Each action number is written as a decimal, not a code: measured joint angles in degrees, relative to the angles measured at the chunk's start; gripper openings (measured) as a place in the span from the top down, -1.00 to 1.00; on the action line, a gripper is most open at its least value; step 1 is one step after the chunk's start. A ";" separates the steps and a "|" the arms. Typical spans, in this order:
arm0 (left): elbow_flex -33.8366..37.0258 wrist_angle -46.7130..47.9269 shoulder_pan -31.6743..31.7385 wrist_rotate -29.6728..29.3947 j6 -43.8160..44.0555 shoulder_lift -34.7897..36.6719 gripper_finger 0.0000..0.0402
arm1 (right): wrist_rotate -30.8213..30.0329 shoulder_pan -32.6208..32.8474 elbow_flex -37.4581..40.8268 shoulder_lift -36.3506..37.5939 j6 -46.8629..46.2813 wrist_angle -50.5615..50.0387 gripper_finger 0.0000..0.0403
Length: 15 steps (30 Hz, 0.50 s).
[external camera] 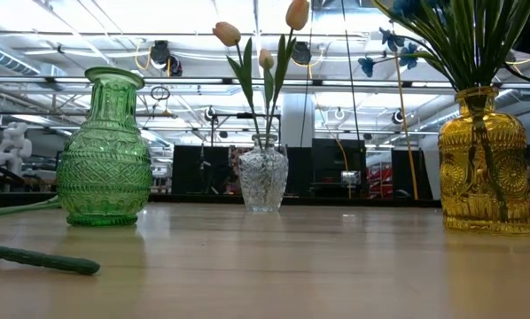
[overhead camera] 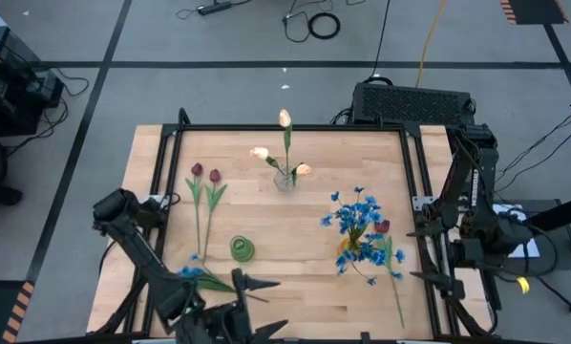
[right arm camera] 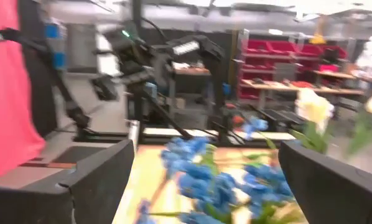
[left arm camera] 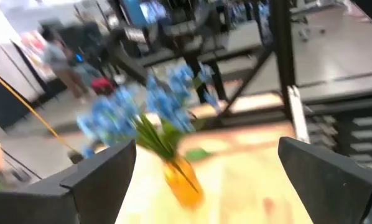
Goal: Sort flowers into vase by color
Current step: Put the blue flowers into the yellow vase
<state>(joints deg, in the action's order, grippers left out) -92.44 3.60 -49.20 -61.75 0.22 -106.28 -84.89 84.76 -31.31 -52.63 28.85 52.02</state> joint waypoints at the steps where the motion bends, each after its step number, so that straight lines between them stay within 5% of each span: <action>1: 0.00 3.11 -0.57 0.42 4.20 0.00 -0.98 | 1.27 0.00 -0.01 -0.50 -0.50 -0.02 -0.94; 6: 0.04 16.47 -3.03 7.35 22.66 -0.34 -0.98 | 2.41 -1.23 -2.47 -4.44 -2.09 -0.01 -0.94; 15: 0.04 30.28 -9.15 18.59 39.17 -0.53 -0.98 | 2.27 -3.33 -12.08 -11.75 3.61 -0.25 -0.94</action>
<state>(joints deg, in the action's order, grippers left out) -92.40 33.89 -58.36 -43.16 39.39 -106.80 -82.62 81.43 -43.39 -64.38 32.46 51.77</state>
